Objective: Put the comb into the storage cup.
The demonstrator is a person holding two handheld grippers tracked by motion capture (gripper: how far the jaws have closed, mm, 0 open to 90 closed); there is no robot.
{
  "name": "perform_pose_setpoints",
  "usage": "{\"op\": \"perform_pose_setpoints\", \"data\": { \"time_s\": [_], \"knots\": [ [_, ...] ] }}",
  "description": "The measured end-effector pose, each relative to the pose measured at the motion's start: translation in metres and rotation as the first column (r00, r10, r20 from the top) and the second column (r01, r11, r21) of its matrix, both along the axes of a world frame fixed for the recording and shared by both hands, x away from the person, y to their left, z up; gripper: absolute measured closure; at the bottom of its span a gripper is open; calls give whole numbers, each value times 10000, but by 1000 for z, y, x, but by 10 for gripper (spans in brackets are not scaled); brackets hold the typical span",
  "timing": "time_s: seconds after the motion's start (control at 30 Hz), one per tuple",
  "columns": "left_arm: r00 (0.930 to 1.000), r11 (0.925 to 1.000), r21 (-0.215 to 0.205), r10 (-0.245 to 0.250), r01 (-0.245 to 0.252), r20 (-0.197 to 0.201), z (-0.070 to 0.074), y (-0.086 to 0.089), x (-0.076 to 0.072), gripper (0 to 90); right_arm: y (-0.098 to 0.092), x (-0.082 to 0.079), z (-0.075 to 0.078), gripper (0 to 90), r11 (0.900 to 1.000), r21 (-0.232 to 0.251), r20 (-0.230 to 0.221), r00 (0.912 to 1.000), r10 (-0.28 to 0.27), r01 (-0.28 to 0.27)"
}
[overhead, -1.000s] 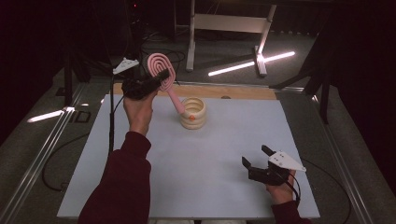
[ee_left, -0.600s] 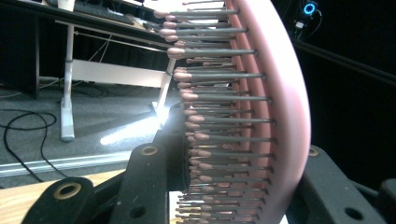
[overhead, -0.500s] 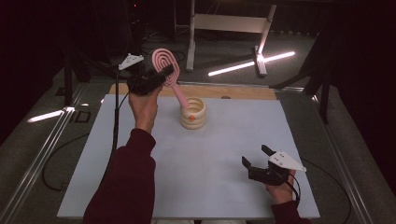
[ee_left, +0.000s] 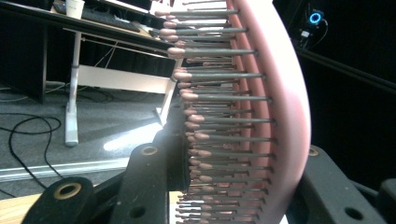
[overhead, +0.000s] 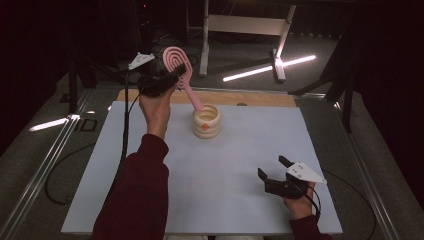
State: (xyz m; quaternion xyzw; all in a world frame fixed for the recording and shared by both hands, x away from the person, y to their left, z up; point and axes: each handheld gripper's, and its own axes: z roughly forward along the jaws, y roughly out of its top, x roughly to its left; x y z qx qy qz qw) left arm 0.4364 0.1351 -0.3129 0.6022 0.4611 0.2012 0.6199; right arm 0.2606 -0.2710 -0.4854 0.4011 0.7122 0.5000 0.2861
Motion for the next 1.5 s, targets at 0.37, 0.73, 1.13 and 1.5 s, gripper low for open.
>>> {"op": "perform_pose_setpoints", "data": {
  "time_s": [0.37, 0.73, 1.13, 1.5],
  "knots": [
    [9999, 10000, -3, 89, -90, -114, -7, -6, 6, 642, 0, 0, 0, 106, 10000, 36, 8, 10000, 6, -6],
    [9994, 9998, 28, 195, -194, -280, -17, -15, 13, 642, -1, 0, 1, 106, 9999, 108, 43, 10000, -13, 13],
    [9993, 9998, 7, 188, -188, -327, -23, -20, 16, 642, -1, 0, 1, 106, 9999, 128, 54, 10000, -3, 3],
    [9993, 9999, 123, 77, -72, -358, -31, -28, 18, 641, -1, -1, 1, 106, 9999, 145, 42, 10000, 31, -32]
  ]
}}
